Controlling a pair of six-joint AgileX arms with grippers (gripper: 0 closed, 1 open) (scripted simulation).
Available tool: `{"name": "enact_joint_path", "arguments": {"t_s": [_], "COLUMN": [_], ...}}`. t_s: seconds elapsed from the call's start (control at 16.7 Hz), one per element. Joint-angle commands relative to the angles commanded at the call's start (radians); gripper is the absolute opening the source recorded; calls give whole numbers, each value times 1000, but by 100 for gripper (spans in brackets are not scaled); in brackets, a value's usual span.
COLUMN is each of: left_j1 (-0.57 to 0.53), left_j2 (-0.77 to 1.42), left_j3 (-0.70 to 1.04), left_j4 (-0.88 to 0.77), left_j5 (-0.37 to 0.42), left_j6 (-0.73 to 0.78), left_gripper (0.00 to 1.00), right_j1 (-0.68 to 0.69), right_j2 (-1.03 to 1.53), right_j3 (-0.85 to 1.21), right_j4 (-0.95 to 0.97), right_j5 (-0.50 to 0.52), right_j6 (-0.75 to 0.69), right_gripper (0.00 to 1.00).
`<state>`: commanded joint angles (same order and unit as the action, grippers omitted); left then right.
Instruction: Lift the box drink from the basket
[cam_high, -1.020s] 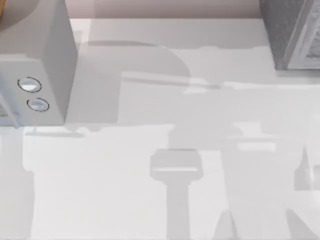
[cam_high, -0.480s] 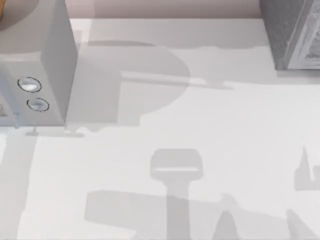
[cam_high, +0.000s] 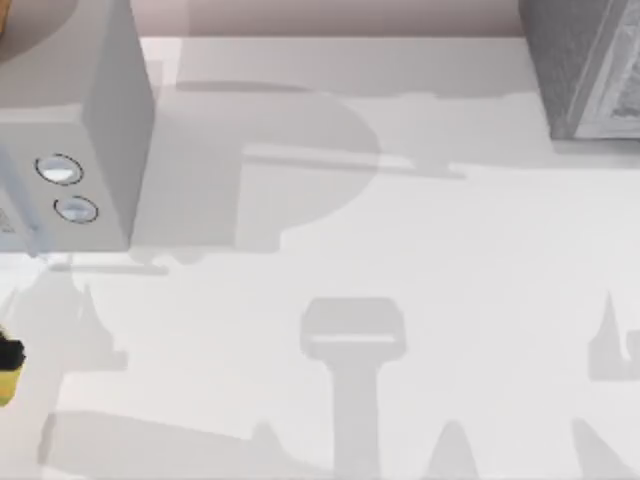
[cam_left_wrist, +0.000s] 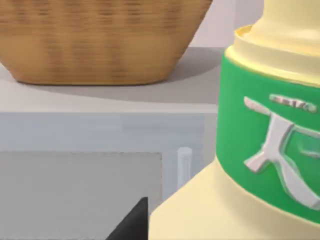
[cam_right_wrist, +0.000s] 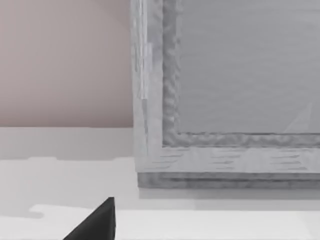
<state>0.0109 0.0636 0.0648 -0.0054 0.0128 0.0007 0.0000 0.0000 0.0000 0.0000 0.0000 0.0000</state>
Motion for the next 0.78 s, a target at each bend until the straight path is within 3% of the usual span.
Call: {"name": "enact_joint_path", "arguments": {"t_s": [0.54, 0.78], "left_j1": [-9, -62], "left_j2": [-57, 43], "left_j3": [-65, -58], "left_j4": [6, 86], "left_j5": [-14, -100], "left_j6": [1, 0], "left_gripper": [0, 0], "right_j1": [0, 0], "right_j2": [0, 0], "right_j3": [0, 0], "right_j4": [0, 0], "right_j5": [0, 0], "right_j6": [0, 0], "right_gripper": [100, 100]}}
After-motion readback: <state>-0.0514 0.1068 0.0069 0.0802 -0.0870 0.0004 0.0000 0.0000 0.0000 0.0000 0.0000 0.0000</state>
